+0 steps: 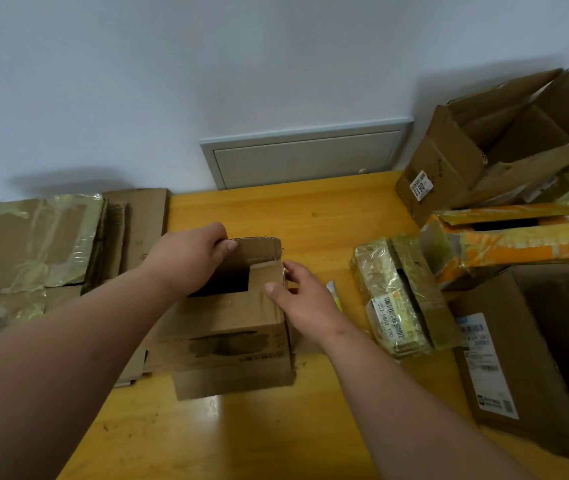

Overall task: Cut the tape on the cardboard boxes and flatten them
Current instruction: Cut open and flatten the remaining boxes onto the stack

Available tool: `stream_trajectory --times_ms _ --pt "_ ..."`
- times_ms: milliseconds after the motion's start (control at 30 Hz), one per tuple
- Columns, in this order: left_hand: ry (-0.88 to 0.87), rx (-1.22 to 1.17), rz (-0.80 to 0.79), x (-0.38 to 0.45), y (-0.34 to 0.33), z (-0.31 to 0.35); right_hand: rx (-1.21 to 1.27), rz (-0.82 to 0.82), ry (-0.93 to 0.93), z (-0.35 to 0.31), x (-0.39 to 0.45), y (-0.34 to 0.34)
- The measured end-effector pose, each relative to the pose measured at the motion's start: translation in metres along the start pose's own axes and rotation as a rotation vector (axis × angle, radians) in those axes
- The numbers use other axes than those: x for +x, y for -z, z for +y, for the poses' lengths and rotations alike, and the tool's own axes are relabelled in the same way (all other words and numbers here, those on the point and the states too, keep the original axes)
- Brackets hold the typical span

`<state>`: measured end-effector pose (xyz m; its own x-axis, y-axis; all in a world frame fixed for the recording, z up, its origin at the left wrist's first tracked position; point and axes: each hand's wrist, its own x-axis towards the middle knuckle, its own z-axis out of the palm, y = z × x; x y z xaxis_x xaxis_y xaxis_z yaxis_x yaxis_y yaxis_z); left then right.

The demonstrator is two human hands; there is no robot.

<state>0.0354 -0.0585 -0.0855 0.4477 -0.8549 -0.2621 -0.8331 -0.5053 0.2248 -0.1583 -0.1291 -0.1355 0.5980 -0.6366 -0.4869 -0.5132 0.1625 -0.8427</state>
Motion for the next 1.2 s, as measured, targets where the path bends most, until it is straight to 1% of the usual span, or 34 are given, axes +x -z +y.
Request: stream_trajectory --times_ms 167,233,300,400,433,533,567,633,733,800,900,933,967,1000,1067,1133,1200 --pt "0.034 -0.132 -0.139 0.0 0.002 -0.006 0.024 -0.062 -0.033 0.007 -0.007 0.001" --pt "0.06 -0.207 -0.171 -0.003 0.0 -0.012 0.024 -0.086 -0.044 0.008 -0.01 0.001" --pt "0.087 -0.264 -0.135 -0.008 -0.005 -0.015 0.024 -0.083 -0.05 0.007 -0.011 -0.001" --pt "0.103 -0.315 0.023 -0.011 -0.011 -0.014 0.03 -0.048 -0.076 0.0 -0.009 -0.007" --pt "0.082 -0.26 0.089 -0.013 -0.011 -0.013 0.001 -0.042 -0.081 -0.004 -0.007 -0.01" --pt "-0.087 0.142 0.292 -0.021 -0.014 -0.013 -0.109 -0.032 -0.071 -0.01 -0.005 -0.015" --pt "-0.112 0.247 0.317 -0.025 -0.014 -0.015 -0.115 -0.025 -0.061 -0.01 -0.005 -0.016" --pt "-0.131 0.335 0.291 -0.034 -0.013 -0.021 -0.115 -0.01 -0.04 -0.006 -0.009 -0.019" --pt "-0.113 0.32 0.183 -0.046 -0.014 -0.029 -0.134 0.031 -0.008 0.001 -0.016 -0.024" --pt "-0.053 0.23 0.19 -0.051 -0.017 -0.03 -0.167 0.078 0.018 0.004 -0.019 -0.029" --pt "-0.002 -0.031 0.273 -0.061 -0.02 -0.032 -0.263 0.165 0.058 0.005 -0.022 -0.035" --pt "-0.004 -0.06 0.276 -0.064 -0.021 -0.034 -0.308 0.185 0.075 0.005 -0.023 -0.037" --pt "-0.015 -0.034 0.258 -0.067 -0.022 -0.036 -0.356 0.205 0.1 0.005 -0.025 -0.038" --pt "-0.029 0.014 0.222 -0.069 -0.025 -0.038 -0.406 0.231 0.137 0.006 -0.027 -0.04" --pt "-0.018 0.068 0.099 -0.074 -0.03 -0.043 -0.507 0.298 0.252 0.006 -0.031 -0.041" --pt "0.023 0.026 -0.035 -0.079 -0.033 -0.047 -0.592 0.33 0.361 0.009 -0.035 -0.042" --pt "0.034 -0.04 -0.095 -0.082 -0.036 -0.049 -0.597 0.322 0.4 0.014 -0.039 -0.043"
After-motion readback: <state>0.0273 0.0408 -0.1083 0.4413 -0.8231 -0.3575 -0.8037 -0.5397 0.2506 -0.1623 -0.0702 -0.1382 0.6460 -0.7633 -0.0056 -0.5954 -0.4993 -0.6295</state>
